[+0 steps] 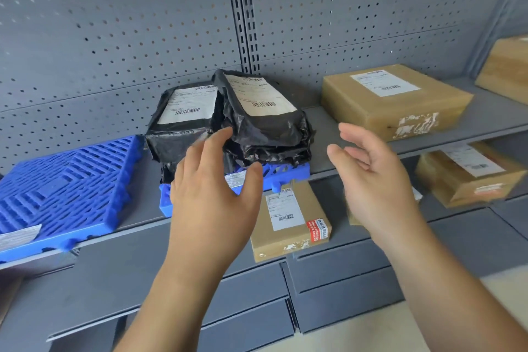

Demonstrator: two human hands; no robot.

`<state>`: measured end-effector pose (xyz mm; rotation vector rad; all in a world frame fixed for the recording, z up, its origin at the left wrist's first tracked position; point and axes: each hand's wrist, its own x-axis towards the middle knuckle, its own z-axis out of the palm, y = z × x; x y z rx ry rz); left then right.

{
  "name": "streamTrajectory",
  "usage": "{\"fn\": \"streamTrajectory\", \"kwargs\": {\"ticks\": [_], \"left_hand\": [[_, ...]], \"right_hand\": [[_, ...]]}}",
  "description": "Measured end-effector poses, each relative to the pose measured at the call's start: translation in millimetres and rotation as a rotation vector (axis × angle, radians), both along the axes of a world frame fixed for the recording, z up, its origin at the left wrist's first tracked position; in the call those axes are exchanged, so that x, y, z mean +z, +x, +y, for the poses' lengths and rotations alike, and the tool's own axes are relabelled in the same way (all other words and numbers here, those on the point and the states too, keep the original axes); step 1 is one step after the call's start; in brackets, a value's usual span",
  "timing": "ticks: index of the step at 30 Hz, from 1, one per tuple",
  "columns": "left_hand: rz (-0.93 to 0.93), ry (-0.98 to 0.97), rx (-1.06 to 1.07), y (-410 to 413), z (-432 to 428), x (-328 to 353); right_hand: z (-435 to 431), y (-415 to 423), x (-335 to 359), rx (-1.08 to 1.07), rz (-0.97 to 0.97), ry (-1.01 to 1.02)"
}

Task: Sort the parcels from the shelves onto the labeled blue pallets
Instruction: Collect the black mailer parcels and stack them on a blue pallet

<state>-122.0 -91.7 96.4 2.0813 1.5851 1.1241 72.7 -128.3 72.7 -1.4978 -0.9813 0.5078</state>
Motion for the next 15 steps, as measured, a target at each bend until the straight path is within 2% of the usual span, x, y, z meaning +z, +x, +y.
{"fn": "streamTrajectory", "kwargs": {"ticks": [8, 15], "left_hand": [[-0.001, -0.065, -0.208, 1, -31, -31], [0.08, -0.121, -0.416, 58, -53, -43]], "right_hand": [[-72, -7, -23, -0.17, -0.072, -0.148], [-128, 32, -29, -0.298, -0.039, -0.245]]}}
